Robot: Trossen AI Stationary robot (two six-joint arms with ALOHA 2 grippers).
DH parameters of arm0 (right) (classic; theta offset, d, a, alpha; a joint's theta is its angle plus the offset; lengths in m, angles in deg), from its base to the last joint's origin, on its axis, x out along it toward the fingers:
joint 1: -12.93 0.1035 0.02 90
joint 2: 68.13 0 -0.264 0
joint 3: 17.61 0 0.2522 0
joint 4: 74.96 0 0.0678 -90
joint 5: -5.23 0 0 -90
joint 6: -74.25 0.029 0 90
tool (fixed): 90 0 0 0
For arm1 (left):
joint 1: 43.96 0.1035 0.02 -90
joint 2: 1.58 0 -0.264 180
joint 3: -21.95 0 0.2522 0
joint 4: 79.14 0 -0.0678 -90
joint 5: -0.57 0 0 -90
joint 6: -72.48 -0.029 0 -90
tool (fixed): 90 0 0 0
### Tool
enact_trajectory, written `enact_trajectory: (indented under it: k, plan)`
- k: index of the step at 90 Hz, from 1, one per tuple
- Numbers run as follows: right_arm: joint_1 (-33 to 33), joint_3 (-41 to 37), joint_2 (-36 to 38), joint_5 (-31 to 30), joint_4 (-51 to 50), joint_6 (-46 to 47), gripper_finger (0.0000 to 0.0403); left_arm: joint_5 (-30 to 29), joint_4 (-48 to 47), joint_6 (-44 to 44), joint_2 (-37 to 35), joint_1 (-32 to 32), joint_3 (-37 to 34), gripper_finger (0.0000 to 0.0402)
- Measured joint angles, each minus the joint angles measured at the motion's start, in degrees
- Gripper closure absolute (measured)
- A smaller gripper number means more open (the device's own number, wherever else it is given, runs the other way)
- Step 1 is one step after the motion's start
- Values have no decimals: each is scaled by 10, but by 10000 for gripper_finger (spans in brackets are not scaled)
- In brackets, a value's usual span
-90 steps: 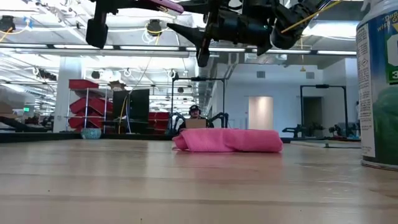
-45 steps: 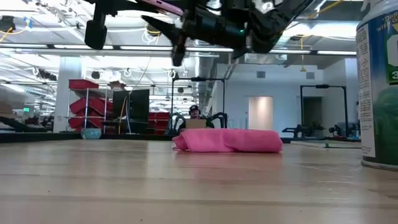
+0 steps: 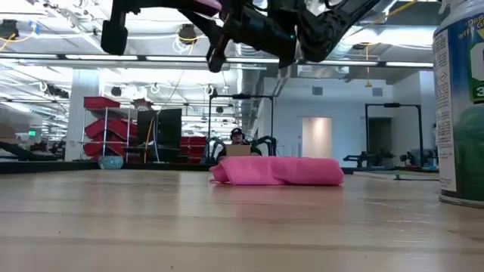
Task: Apply microfiber cloth
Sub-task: Spray the back of the pink phone using the spray bottle
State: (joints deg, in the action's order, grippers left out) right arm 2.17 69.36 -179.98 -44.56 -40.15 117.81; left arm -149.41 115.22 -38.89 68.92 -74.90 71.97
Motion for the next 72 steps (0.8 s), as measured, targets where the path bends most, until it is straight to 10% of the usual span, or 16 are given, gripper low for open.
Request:
enact_trajectory:
  k: [72]
  plan:
    - [-38,0,1,126,-37,1,306,-16,-4,3,0,-2,-1,400]
